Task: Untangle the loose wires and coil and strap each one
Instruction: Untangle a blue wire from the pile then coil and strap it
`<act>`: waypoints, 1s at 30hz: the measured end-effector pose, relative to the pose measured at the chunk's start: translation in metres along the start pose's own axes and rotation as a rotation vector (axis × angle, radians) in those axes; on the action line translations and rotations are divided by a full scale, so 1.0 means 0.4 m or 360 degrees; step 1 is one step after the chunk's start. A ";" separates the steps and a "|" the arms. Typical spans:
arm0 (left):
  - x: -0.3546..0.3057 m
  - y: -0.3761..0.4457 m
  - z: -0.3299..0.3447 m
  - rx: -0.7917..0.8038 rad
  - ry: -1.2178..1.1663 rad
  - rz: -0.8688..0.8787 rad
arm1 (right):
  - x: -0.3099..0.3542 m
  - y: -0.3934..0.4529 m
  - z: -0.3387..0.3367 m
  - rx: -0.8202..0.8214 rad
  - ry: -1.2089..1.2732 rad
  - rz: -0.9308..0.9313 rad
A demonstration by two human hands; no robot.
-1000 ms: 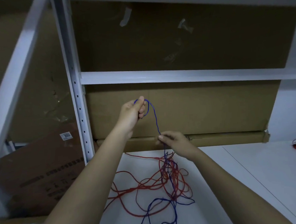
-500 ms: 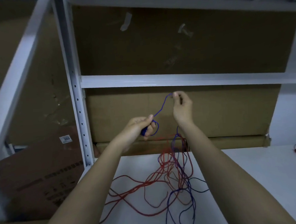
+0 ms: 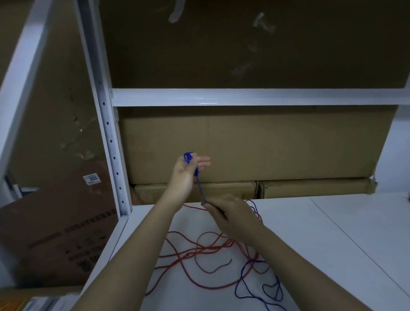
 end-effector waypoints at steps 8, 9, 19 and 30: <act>0.168 -0.127 0.023 0.0726 0.1300 -0.0148 | -0.076 -0.054 -0.009 0.0030 0.0286 0.0268; 0.184 -0.139 0.017 0.0773 0.1381 -0.0201 | -0.099 -0.064 -0.001 0.0064 0.0243 0.0303; 0.097 -0.159 0.024 0.0513 0.0146 -0.0318 | -0.201 -0.063 0.068 0.0092 0.0214 0.0457; -0.113 -0.056 0.008 0.0040 0.0018 0.0126 | -0.248 -0.031 0.052 0.0143 0.0727 0.0823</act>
Point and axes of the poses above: each hand's wrist, its own y-axis towards the middle knuckle, its own z-axis out of the palm, x = y × z, the point moved 8 cm from there along y, towards the middle knuckle
